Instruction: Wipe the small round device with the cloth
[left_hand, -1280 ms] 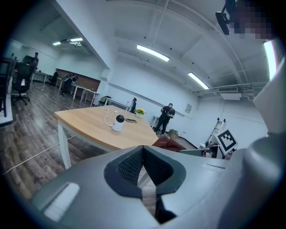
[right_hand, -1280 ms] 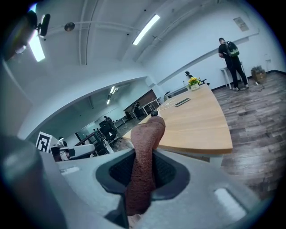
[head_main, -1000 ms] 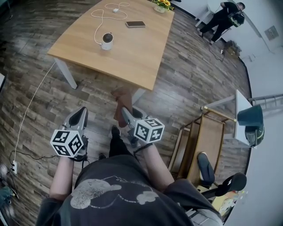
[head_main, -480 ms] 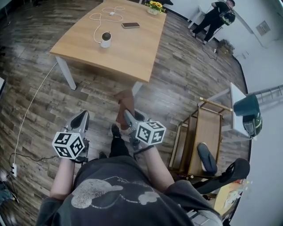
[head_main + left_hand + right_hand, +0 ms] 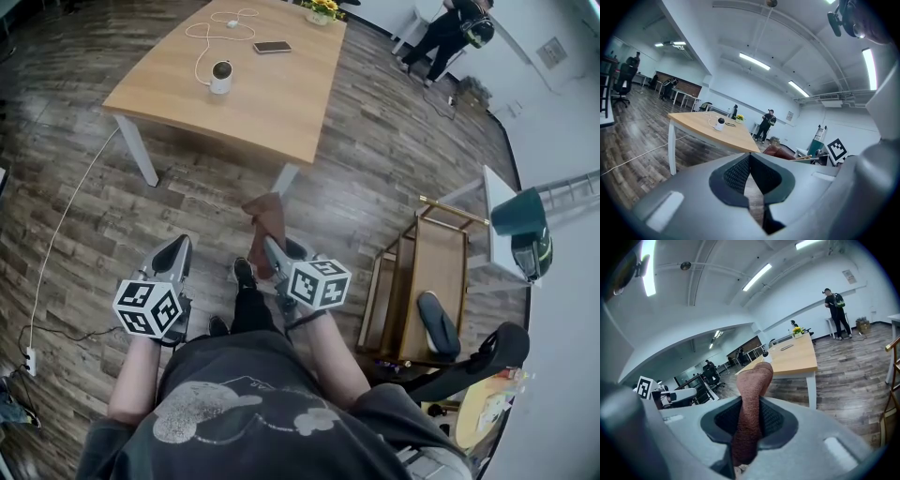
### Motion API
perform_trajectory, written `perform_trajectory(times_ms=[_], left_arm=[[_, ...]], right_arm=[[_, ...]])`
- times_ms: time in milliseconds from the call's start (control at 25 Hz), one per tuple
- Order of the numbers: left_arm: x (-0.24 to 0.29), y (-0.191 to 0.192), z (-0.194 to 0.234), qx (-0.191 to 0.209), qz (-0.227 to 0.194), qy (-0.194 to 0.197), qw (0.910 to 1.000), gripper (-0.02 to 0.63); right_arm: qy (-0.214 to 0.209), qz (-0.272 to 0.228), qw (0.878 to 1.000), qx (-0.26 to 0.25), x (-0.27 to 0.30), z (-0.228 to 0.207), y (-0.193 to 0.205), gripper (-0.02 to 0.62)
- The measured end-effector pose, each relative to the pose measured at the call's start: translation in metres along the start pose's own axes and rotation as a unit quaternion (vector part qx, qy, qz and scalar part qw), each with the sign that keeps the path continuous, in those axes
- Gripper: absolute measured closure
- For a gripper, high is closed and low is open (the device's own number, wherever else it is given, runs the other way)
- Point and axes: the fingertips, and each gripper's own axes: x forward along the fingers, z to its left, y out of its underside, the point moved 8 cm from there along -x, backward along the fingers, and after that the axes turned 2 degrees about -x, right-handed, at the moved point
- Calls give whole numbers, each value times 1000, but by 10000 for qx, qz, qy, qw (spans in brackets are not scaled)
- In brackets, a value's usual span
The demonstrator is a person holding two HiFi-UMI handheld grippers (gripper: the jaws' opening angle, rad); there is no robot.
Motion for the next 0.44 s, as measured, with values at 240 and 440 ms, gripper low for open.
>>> perform_trajectory(times_ms=[240, 440], left_arm=[[-6, 8, 5, 4, 110, -75, 9999, 588], [-8, 14, 6, -51, 163, -69, 9998, 588]], right_arm=[[-96, 140, 9998, 108, 1, 10, 9, 523], [-86, 257, 9996, 80, 3, 12, 16, 523]])
